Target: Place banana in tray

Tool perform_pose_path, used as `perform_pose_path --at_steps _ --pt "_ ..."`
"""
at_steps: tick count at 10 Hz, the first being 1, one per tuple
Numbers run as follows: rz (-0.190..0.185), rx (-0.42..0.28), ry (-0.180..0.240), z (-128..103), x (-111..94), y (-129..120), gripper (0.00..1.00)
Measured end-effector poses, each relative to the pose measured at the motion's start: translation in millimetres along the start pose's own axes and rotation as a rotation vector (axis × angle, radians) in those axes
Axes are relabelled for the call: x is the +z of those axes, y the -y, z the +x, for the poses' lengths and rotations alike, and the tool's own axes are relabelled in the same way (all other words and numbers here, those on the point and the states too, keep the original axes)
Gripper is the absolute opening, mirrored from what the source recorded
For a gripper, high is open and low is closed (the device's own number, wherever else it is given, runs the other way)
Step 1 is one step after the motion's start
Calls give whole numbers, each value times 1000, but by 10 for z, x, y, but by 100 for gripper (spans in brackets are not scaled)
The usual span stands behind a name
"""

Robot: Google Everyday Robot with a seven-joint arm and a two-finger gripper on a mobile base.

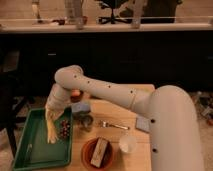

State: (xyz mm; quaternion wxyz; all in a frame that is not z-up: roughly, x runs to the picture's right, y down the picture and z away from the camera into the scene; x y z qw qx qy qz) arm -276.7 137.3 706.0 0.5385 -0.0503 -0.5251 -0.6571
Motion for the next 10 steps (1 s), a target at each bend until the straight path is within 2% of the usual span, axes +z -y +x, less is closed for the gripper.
perform_pose_path --at_steps 3,5,7,8,10 --pt "4 -11 41 -10 206 7 0" --pt "-12 11 9 -24 319 -65 0" --pt "-27 53 -42 -13 312 -162 1" --pt "-27 53 -42 -14 317 -159 4" --pt "-27 53 -41 -15 320 -155 25"
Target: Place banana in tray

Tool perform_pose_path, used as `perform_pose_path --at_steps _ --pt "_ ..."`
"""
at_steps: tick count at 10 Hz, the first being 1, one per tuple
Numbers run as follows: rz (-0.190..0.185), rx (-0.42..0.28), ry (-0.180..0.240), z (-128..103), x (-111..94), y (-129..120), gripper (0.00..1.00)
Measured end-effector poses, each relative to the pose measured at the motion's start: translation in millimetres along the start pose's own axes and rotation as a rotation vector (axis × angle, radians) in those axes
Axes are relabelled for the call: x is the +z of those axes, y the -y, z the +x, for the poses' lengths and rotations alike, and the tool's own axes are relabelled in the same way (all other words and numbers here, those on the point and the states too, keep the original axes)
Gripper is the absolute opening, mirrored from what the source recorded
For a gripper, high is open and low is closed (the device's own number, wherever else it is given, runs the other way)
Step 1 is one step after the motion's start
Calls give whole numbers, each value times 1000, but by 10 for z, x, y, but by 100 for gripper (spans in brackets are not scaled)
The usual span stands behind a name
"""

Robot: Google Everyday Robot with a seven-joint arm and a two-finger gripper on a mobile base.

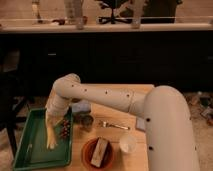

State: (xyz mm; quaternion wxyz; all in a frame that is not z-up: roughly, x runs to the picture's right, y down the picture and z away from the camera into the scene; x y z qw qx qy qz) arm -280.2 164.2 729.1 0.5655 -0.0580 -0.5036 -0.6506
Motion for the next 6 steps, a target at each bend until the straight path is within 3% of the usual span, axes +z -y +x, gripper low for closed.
perform_pose_path --at_steps 4,6 --pt "0 0 0 0 -1 -2 66" --pt "0 1 0 1 -2 -4 79"
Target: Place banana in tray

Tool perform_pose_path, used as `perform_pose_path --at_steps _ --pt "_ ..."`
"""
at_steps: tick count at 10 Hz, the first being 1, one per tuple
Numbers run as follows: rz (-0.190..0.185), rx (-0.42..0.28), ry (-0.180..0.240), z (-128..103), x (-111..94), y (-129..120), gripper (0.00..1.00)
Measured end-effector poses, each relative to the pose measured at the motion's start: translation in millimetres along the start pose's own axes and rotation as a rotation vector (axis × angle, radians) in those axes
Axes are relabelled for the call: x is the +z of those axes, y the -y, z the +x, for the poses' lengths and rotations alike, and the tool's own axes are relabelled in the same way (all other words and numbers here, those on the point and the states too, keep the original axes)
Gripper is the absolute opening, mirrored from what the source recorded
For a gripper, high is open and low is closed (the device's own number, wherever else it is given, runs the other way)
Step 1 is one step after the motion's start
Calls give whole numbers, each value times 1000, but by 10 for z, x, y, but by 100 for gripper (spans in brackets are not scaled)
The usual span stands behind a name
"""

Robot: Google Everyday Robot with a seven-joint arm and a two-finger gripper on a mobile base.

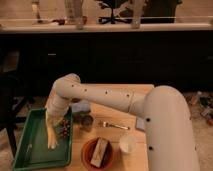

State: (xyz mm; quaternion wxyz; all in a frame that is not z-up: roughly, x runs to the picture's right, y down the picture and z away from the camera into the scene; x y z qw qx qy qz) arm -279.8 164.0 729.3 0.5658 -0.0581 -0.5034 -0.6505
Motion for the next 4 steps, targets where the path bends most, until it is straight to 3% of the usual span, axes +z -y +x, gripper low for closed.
perform_pose_path --at_steps 4 --pt "0 1 -1 1 -3 -3 80"
